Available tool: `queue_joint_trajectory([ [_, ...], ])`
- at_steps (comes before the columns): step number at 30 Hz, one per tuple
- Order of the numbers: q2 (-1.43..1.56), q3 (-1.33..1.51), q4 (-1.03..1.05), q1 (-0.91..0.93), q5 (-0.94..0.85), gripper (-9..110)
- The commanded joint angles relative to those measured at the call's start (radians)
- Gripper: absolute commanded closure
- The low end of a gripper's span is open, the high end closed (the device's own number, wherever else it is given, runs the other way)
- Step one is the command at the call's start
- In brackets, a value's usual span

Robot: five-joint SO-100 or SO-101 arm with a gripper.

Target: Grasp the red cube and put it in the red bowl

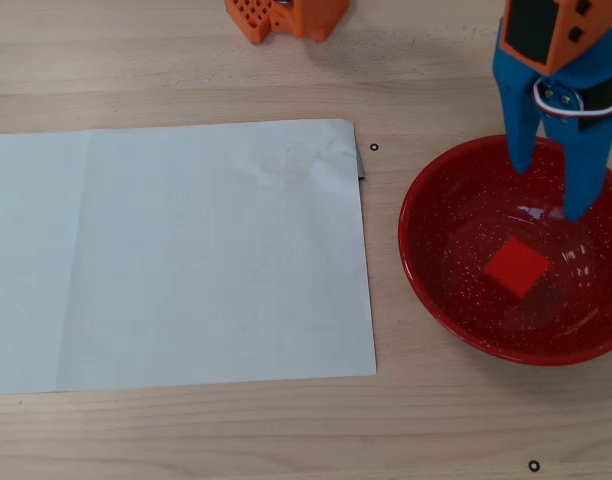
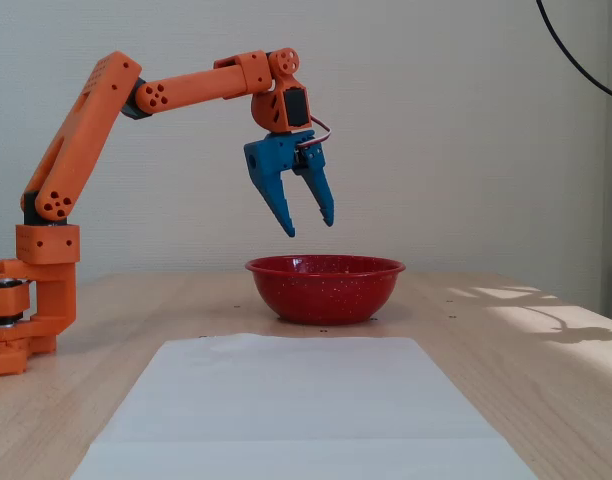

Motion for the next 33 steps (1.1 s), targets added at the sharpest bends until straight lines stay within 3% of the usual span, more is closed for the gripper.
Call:
queue_joint_trajectory([
  [1,0.17,-0.127,0.041,-0.048,-0.017,85],
  [8,0.256,-0.161,0.17,-0.161,-0.008,101],
  [17,0.436,-0.018,0.161,-0.357,0.023,101],
  [26,0.696,0.345,-0.067,-0.489,0.035,101],
  [33,0.969,0.79,-0.407,-0.555,0.043,101],
])
